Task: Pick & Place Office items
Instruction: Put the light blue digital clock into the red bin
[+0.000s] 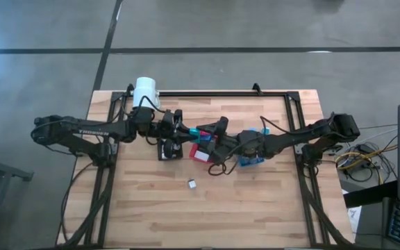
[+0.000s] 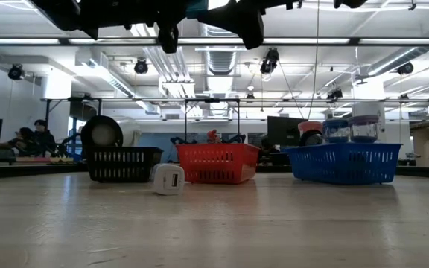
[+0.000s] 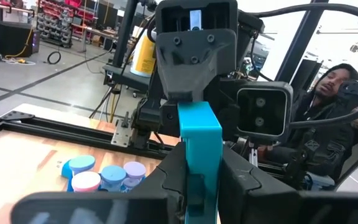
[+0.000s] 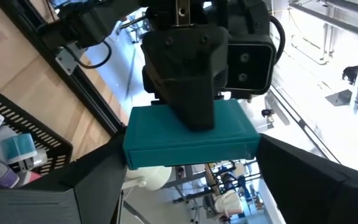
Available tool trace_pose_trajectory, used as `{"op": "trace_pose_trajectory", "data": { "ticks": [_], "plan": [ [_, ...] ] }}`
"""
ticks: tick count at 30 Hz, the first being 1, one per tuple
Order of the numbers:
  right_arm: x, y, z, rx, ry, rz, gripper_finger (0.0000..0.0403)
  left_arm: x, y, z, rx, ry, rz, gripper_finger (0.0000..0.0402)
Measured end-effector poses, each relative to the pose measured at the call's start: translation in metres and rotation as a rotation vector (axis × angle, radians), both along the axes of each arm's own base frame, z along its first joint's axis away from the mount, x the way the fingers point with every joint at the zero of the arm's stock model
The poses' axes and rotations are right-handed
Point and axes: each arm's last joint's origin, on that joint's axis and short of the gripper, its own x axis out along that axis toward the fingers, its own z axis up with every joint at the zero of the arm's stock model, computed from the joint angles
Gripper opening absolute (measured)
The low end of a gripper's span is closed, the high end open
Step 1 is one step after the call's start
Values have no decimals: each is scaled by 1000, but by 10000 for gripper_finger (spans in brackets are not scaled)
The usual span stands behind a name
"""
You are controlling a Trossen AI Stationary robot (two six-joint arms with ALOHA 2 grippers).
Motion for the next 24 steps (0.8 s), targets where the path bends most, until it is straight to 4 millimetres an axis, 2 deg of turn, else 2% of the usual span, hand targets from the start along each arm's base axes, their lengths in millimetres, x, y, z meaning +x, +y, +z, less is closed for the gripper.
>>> {"op": "trace_pose_trajectory", "data": {
  "ticks": [14,24],
  "plan": [
    [2,0,-4,-10,12,-1,297,0,0,-1,4,5,1,52],
    [12,1,-14,-67,-1,-25,293,-1,0,-2,15,26,-4,52]
  ]
}}
